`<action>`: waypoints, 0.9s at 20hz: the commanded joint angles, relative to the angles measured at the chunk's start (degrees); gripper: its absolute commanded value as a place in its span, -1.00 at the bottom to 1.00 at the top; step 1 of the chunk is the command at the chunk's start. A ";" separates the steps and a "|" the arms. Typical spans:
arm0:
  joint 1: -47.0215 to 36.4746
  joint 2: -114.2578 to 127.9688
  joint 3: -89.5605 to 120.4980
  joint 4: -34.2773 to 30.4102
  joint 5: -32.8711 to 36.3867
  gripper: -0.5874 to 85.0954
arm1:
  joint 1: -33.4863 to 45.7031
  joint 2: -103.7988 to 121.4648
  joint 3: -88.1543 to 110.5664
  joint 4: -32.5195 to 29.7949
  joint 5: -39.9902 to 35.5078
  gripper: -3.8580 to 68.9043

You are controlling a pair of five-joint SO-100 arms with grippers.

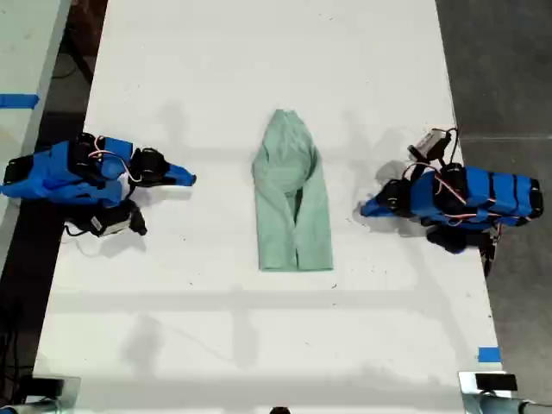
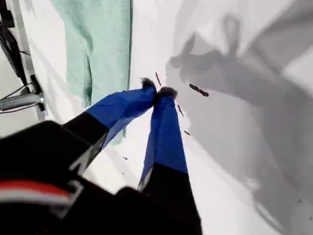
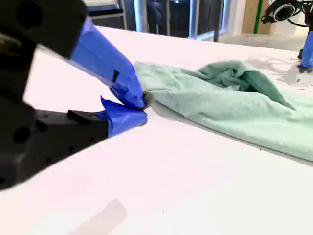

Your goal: Fold t shirt

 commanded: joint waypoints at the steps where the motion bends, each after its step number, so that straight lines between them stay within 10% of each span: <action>1: 1.41 0.35 0.62 3.34 -3.87 -0.99 | -0.97 0.70 2.55 0.97 -1.67 -0.83; 9: 12.30 -43.07 -29.27 -2.72 -20.13 -0.99 | -4.92 -42.80 -38.76 5.54 -0.62 -0.83; 18: 21.45 -136.23 -126.74 16.00 -11.51 -0.59 | -15.38 -73.65 -63.19 2.64 1.85 -0.35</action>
